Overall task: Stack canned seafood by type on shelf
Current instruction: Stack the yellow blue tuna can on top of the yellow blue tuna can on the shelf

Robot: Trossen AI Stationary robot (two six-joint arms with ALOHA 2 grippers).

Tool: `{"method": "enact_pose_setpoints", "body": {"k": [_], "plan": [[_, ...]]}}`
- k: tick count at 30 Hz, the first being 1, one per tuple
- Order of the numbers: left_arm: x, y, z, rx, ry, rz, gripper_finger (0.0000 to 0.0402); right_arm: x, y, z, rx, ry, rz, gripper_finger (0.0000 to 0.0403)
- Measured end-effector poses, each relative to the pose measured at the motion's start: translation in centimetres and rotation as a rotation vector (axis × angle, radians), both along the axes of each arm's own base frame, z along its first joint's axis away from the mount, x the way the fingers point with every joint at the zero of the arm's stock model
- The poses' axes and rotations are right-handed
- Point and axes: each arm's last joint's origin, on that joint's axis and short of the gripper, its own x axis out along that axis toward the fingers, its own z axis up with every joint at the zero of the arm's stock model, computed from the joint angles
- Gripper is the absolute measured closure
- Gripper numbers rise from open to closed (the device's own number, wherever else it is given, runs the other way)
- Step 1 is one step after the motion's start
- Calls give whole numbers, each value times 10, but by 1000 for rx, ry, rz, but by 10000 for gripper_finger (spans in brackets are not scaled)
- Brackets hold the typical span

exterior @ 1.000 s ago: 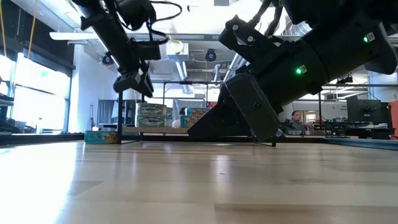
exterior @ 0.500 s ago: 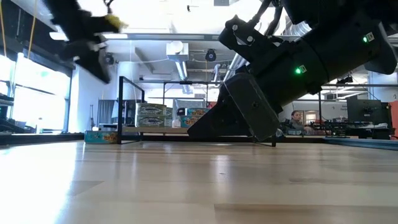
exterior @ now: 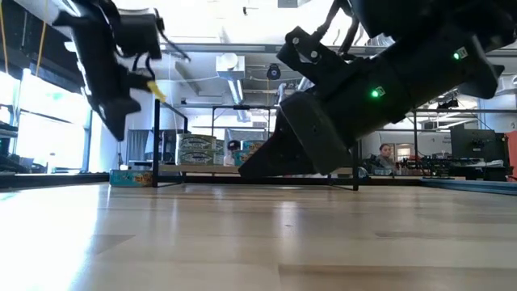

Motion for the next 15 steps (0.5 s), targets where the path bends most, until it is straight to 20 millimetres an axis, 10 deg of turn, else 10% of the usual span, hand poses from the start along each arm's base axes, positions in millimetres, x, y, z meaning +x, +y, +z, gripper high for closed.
{"method": "enact_pose_setpoints", "body": {"k": [15], "plan": [[-7,67,-40,-115,18,72,401,-1,0,-1,-5,12,0,165]]}}
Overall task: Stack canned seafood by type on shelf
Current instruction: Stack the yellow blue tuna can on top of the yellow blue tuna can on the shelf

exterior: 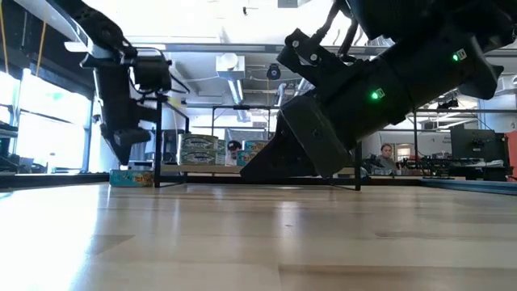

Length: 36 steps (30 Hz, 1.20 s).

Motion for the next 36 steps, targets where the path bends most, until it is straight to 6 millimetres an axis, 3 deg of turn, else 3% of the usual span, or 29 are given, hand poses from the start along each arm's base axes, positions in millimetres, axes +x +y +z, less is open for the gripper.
{"method": "enact_pose_setpoints", "body": {"k": [8,17,25,29,36], "plan": [[-7,-3,-12,-114,-4,-10,401,0,0,0,0,0,0,165],[4,-26,-14,-196,-36,-62,401,0,0,0,3,-1,-1,165],[12,-64,-14,-341,-14,-118,401,0,0,0,8,-3,-5,165],[8,-85,-12,-327,56,-121,401,0,0,0,8,-3,-5,165],[11,-121,-10,-330,29,-193,401,2,-2,0,39,10,44,165]]}}
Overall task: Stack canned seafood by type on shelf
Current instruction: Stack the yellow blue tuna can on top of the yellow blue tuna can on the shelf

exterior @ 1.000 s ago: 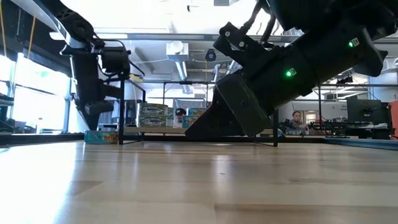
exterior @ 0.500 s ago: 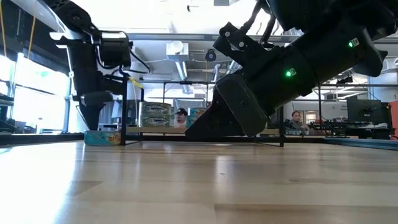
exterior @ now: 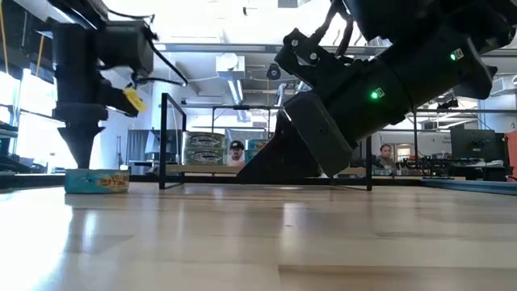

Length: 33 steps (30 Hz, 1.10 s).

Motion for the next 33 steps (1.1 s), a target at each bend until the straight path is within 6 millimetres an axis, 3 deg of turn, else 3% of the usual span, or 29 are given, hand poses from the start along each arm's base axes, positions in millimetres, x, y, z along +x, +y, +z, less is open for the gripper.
{"method": "enact_pose_setpoints", "body": {"k": [5,8,12,16,22,25,33], "plan": [[8,-36,-5,-35,-153,-86,401,2,-1,1,5,-13,4,165],[18,-57,-11,-72,-329,-217,401,2,-3,1,9,-16,-1,165],[38,-75,-11,3,-631,-453,401,3,-5,2,11,-17,-5,165],[61,-85,7,130,-884,-614,401,4,-7,1,32,-22,-21,165],[60,-105,17,196,-778,-862,401,9,-15,-3,131,25,73,165],[52,-112,12,182,-710,-914,401,12,-24,-15,152,51,54,165],[48,-132,6,171,-715,-1024,384,27,-36,-36,249,-115,13,165]]}}
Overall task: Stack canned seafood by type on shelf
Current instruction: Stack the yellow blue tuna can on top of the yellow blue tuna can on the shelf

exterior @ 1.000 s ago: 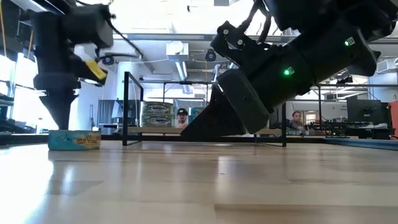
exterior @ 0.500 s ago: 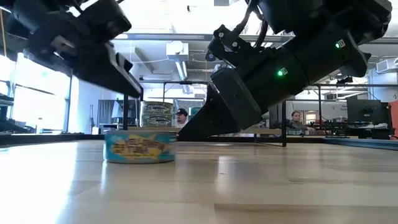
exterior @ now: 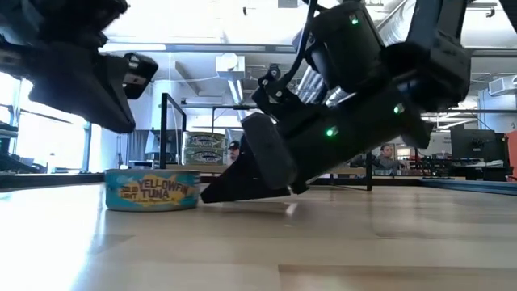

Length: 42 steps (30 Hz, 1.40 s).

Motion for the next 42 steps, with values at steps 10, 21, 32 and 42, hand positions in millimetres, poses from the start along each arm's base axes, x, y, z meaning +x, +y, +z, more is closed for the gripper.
{"method": "enact_pose_setpoints", "body": {"k": [10,21,32,42], "plan": [[4,-7,-20,37,61,-83,263,2,0,-1,-8,-42,12,165],[18,3,-40,16,125,-104,333,-10,35,49,-145,-96,112,165],[25,21,-29,-26,76,-89,400,-12,63,60,-588,-36,501,165],[24,28,0,-75,-57,-62,401,-9,48,53,-900,113,500,165]]}}
